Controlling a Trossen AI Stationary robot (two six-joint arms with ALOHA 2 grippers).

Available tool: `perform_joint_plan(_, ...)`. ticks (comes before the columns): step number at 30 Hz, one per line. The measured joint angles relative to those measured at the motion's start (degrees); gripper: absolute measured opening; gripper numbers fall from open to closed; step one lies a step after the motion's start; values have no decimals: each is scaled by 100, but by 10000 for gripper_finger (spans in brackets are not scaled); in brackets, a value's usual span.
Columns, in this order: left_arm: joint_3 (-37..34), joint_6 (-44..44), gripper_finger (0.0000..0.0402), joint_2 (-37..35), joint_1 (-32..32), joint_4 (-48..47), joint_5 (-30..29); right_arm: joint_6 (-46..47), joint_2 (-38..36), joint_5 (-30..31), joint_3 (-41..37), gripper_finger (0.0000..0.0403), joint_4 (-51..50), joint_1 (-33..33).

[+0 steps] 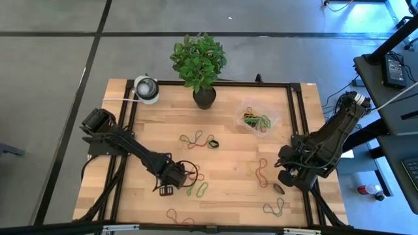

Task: Pick and place rubber bands into bin
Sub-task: Put the bottom left blue rubber band into the bin

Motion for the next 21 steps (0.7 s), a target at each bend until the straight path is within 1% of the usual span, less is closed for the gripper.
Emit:
perform_joint_plan(4, 4, 9, 102, 159, -74, 10, -3, 0, 0, 7, 0, 4, 12, 0)
perform_joint_plan(9, 30, -14, 101, 465, -163, 25, -19, 0, 1, 11, 0, 4, 18, -1)
perform_joint_plan(12, 37, -239, 76, 598, -182, -9, -44, -4, 2, 11, 0, 4, 19, -2)
perform_joint_plan(15, 33, -664, 21, 594, -176, 14, -70, -8, 2, 11, 0, 4, 17, -2)
perform_joint_plan(16, 45, -856, 12, 563, -161, 36, -97, -9, 2, 11, 0, 4, 17, -2)
perform_joint_plan(18, 151, -1032, 5, 516, -120, -40, -173, -14, 2, 11, 0, 4, 17, -2)
perform_joint_plan(21, 464, -1020, 3, 397, -61, 121, -532, -22, 2, 11, -2, 4, 17, -2)
